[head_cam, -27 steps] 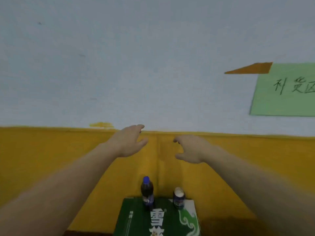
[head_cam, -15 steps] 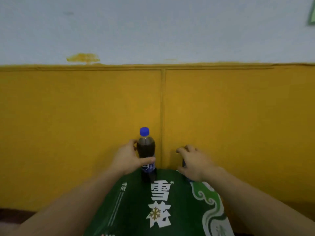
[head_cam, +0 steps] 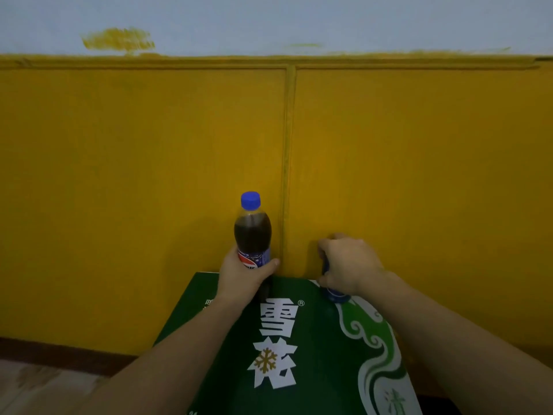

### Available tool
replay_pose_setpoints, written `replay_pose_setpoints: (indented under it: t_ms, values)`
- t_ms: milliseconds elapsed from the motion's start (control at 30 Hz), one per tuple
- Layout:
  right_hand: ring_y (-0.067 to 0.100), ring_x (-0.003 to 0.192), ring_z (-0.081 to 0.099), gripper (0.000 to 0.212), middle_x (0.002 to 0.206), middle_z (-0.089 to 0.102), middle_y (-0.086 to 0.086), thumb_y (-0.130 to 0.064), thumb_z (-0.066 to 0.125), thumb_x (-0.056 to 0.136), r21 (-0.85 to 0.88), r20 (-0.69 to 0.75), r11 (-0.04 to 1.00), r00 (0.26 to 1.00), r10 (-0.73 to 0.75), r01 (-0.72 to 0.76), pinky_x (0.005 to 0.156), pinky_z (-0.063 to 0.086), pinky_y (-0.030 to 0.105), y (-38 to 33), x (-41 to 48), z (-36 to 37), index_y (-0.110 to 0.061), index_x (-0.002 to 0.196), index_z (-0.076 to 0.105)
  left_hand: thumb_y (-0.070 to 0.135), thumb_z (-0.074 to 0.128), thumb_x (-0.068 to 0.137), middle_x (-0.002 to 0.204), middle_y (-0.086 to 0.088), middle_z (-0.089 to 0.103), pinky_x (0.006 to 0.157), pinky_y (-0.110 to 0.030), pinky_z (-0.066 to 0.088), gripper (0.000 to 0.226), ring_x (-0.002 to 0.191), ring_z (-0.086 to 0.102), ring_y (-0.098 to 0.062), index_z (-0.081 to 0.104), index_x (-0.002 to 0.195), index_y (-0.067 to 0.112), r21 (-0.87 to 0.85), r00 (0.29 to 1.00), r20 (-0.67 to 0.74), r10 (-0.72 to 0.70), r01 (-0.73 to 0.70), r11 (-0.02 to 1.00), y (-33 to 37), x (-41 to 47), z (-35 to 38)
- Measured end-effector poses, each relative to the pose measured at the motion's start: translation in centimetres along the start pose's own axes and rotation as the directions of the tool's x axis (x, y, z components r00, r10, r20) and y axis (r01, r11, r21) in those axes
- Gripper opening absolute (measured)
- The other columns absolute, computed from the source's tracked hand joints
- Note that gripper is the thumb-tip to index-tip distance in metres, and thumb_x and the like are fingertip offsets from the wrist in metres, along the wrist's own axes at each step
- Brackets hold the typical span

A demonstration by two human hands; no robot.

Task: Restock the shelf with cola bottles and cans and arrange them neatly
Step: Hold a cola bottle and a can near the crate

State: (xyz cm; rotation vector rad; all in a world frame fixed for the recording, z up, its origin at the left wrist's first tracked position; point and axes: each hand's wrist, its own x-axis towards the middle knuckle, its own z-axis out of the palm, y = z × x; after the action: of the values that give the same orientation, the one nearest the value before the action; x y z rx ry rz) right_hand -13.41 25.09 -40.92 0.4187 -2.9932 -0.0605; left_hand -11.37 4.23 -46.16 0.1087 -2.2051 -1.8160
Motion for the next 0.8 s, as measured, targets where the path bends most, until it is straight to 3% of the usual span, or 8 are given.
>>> replay_pose_setpoints:
  t_ms: [100, 233, 533, 667, 733, 800]
  values:
    - [0.022, 0.088, 0.055, 0.040, 0.101, 0.052, 0.001, -0.049, 0.077, 0.078, 0.006, 0.034, 1.000, 0.999, -0.023, 0.023, 0.068, 0.053, 0.036, 0.2, 0.2, 0.0, -0.026, 0.103, 0.055, 0.017, 0.087, 0.074, 0.110, 0.003, 0.065, 0.093, -0.037, 0.052, 0.050, 0.106, 0.061, -0.014, 0.055, 0.110, 0.031, -0.035, 1.000, -0.022, -0.008, 0.007, 0.999, 0.3, 0.5, 0.3]
    - [0.022, 0.092, 0.056, 0.043, 0.104, 0.052, 0.001, -0.046, 0.079, 0.078, 0.012, 0.065, 0.999, 0.997, -0.044, 0.043, 0.077, 0.057, 0.039, 0.6, 0.3, -0.3, -0.025, 0.107, 0.056, 0.014, 0.086, 0.075, 0.108, 0.003, 0.065, 0.087, -0.032, 0.050, 0.048, 0.101, 0.061, -0.010, 0.054, 0.105, 0.033, -0.060, 0.999, -0.029, -0.017, 0.015, 0.998, 0.5, 0.7, 0.6]
    - [0.021, 0.094, 0.055, 0.048, 0.107, 0.053, 0.000, -0.049, 0.081, 0.076, 0.041, 0.059, 0.999, 0.998, -0.020, 0.017, 0.081, 0.056, 0.039, 1.0, -0.2, 0.1, -0.026, 0.109, 0.056, 0.009, 0.086, 0.074, 0.106, -0.001, 0.066, 0.093, -0.039, 0.052, 0.046, 0.101, 0.063, -0.014, 0.055, 0.100, 0.031, -0.095, 0.999, -0.049, -0.022, 0.017, 0.995, 1.6, -0.8, 0.4]
    - [0.024, 0.098, 0.057, 0.049, 0.112, 0.053, 0.002, -0.048, 0.080, 0.079, 0.042, 0.136, 0.999, 0.991, 0.003, -0.009, 0.081, 0.055, 0.041, 1.5, -1.9, -3.9, -0.024, 0.114, 0.056, 0.005, 0.085, 0.074, 0.097, -0.003, 0.066, 0.084, -0.031, 0.053, 0.040, 0.089, 0.064, -0.011, 0.057, 0.096, 0.024, -0.096, 1.000, 0.020, -0.012, 0.014, 0.995, 8.7, -2.2, -2.0]
    - [0.026, 0.097, 0.057, 0.048, 0.114, 0.053, 0.003, -0.047, 0.080, 0.081, 0.032, 0.153, 0.999, 0.988, 0.006, -0.011, 0.079, 0.056, 0.042, 1.7, -2.6, -8.2, -0.022, 0.113, 0.056, 0.004, 0.084, 0.074, 0.094, -0.005, 0.067, 0.074, -0.024, 0.052, 0.037, 0.085, 0.065, -0.013, 0.058, 0.095, 0.019, -0.104, 0.998, 0.059, 0.011, -0.005, 0.995, 14.9, -2.3, -3.8]
    - [0.028, 0.097, 0.058, 0.049, 0.115, 0.052, 0.003, -0.048, 0.079, 0.082, 0.044, 0.139, 0.999, 0.990, 0.019, -0.025, 0.078, 0.057, 0.042, 2.4, -2.8, -14.3, -0.022, 0.115, 0.054, 0.009, 0.086, 0.074, 0.097, -0.007, 0.069, 0.077, -0.027, 0.054, 0.038, 0.090, 0.068, -0.018, 0.060, 0.100, 0.017, -0.109, 0.993, 0.109, 0.036, -0.024, 0.994, 22.0, -2.4, -5.5]
